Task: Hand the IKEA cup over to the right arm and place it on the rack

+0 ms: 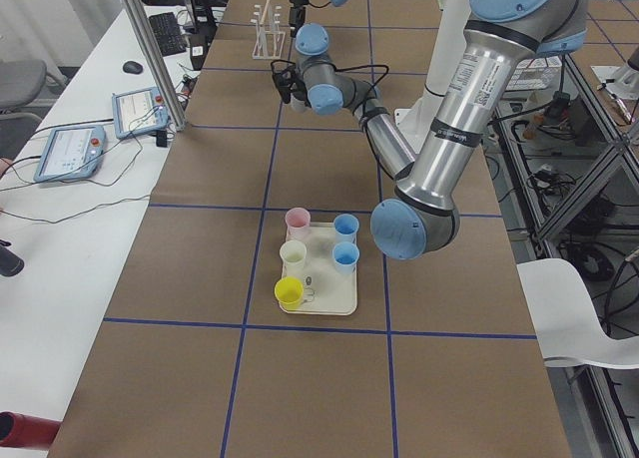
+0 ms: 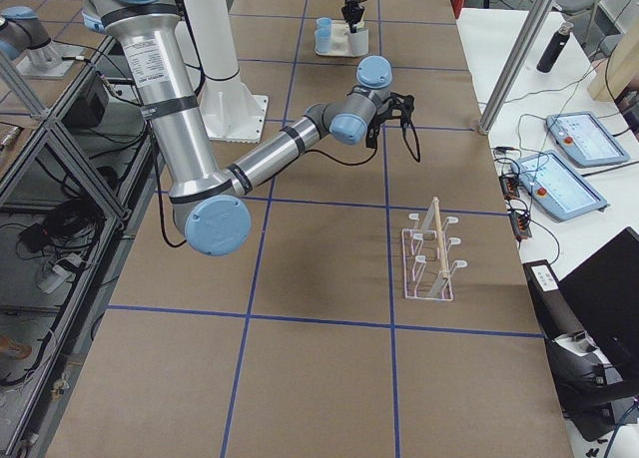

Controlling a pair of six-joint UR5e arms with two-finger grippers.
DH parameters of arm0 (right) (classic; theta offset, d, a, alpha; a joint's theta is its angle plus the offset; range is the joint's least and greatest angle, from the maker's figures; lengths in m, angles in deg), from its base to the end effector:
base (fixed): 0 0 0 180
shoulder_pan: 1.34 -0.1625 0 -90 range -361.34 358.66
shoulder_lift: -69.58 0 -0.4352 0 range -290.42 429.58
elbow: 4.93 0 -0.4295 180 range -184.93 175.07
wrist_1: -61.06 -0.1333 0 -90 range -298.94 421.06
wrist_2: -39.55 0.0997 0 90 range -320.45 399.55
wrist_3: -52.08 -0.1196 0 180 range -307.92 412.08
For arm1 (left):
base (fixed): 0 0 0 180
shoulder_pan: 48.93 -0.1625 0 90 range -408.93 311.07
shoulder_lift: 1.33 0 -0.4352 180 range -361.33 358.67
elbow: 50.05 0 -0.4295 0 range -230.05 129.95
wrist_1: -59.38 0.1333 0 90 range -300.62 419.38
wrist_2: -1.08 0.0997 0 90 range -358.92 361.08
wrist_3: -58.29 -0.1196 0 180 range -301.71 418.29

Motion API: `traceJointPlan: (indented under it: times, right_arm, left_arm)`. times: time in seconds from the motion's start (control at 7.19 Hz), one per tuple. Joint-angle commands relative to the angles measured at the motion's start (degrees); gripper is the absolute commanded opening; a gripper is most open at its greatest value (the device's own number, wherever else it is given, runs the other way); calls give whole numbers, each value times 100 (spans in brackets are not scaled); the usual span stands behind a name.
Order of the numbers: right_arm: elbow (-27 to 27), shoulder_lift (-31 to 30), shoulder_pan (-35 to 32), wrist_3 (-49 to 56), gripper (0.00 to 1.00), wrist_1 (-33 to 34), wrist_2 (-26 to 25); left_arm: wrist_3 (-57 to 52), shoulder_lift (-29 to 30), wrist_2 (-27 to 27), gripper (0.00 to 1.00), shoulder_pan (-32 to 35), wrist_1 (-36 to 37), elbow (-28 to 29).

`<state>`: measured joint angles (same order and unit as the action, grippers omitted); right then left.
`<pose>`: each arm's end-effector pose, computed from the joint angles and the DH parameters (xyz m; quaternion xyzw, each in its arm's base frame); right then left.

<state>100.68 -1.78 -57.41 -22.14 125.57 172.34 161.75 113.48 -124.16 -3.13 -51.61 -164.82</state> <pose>-0.3030 -0.5436 0.2913 0.0159 -0.5611 0.1075 0.8206 0.3627 -0.4652 0.1690 -0.0840 0.5976 -0.2326 0.7627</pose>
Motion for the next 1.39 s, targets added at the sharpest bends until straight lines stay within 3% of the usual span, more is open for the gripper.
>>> traceJointPlan:
  times: [0.0, 0.42, 0.69, 1.25]
  right_arm:
    - [-57, 87, 88, -955, 99, -866, -16]
    - [-136, 148, 149, -2373, 99, -1992, -348]
    - [-207, 157, 228, -3035, 99, -2564, -525]
    - [-225, 175, 815, -5054, 99, -3899, -1893]
  left_arm:
    - [1110, 103, 1278, 0, -571, -1540, 338]
    - [2472, 33, 2387, 0, -634, -3729, 936]
    - [2704, 24, 3178, 0, -984, -5189, 1481]
    - [2723, 373, 3243, 0, -1319, -5591, 1606]
